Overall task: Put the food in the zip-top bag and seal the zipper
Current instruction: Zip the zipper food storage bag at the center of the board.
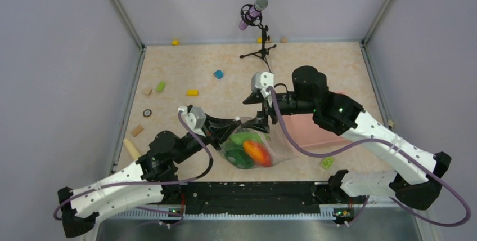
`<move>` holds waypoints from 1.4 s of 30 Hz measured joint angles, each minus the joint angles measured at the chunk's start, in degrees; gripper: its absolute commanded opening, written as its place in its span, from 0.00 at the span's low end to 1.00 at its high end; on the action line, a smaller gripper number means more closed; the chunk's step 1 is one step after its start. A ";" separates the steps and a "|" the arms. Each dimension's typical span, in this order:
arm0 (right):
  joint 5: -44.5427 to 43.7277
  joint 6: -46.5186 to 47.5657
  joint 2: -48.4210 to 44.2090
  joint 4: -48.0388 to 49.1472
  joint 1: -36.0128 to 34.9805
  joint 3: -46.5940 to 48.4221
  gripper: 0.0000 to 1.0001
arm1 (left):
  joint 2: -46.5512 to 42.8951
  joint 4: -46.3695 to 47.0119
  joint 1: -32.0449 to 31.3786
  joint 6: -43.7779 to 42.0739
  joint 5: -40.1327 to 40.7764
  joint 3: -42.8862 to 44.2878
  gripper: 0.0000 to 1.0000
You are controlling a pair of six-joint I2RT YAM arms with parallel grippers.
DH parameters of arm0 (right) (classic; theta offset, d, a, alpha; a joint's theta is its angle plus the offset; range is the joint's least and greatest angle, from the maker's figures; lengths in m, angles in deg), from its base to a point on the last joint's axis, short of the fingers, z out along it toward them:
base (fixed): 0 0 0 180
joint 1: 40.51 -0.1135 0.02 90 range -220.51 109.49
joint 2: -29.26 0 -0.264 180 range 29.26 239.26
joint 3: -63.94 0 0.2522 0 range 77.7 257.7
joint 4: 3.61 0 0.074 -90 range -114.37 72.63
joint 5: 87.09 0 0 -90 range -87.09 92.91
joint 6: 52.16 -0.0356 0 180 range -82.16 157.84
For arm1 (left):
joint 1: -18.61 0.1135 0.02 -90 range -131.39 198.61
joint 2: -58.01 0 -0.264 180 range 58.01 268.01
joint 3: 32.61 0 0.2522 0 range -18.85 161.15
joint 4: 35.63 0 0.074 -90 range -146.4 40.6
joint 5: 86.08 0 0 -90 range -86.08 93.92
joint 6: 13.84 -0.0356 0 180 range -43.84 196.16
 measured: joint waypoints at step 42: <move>9.40 14.21 3.63 -5.05 -0.09 -2.12 0.32 | 3.32 -5.20 0.00 -0.31 -1.86 1.42 0.00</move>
